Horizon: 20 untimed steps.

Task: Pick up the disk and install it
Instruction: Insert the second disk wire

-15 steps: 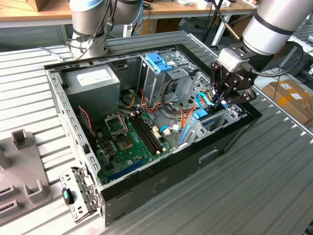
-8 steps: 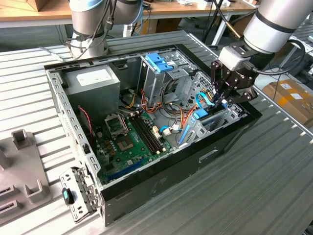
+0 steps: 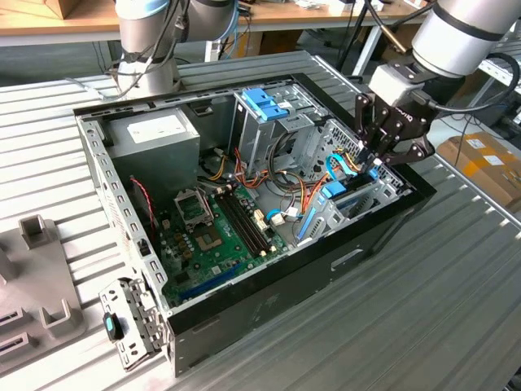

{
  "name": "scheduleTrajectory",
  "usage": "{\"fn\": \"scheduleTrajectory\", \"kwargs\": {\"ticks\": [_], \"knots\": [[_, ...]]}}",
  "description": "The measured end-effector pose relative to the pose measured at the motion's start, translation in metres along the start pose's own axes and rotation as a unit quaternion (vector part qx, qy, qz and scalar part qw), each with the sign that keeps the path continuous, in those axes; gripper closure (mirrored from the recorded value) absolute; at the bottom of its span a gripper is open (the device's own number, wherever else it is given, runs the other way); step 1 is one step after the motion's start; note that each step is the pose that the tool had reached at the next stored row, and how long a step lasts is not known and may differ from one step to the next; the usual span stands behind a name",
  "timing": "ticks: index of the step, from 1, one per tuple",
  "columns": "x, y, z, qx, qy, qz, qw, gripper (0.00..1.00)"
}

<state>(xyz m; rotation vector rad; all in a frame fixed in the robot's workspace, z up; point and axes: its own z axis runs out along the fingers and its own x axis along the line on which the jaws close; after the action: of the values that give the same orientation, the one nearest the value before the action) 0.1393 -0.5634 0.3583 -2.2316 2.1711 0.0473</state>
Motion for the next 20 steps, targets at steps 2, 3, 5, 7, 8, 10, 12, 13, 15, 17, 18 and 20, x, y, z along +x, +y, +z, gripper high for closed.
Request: {"fn": "scheduleTrajectory", "kwargs": {"ticks": [2,3,5,7,8,10,12,13,15,17,18,20], "knots": [[0.0,0.0,-0.0018,0.0,-0.0001,0.0,1.0,0.76],[-0.0001,0.0,-0.0023,0.0,-0.0001,0.0,1.0,0.76],[-0.0002,0.0,-0.0029,0.0,-0.0001,0.0,1.0,0.76],[-0.0002,0.0011,-0.003,0.0003,-0.0001,-0.001,1.0,0.76],[-0.0002,0.0019,-0.003,0.0006,0.0,-0.001,1.0,0.76],[-0.0002,0.0036,-0.003,0.0011,0.0,-0.002,1.0,0.76],[-0.0002,0.0037,-0.003,0.0011,0.0,-0.002,1.0,0.76],[-0.0003,0.0037,-0.0039,0.0011,0.0001,-0.002,1.0,0.76],[-0.0004,0.0037,-0.0069,0.0011,0.0,-0.002,1.0,0.76],[-0.0005,0.0037,-0.0087,0.0011,-0.0001,-0.002,1.0,0.76],[-0.0005,0.0037,-0.0087,0.001,-0.0001,-0.002,1.0,0.76],[-0.0005,0.0037,-0.0092,0.0011,0.0,-0.002,1.0,0.76]]}}
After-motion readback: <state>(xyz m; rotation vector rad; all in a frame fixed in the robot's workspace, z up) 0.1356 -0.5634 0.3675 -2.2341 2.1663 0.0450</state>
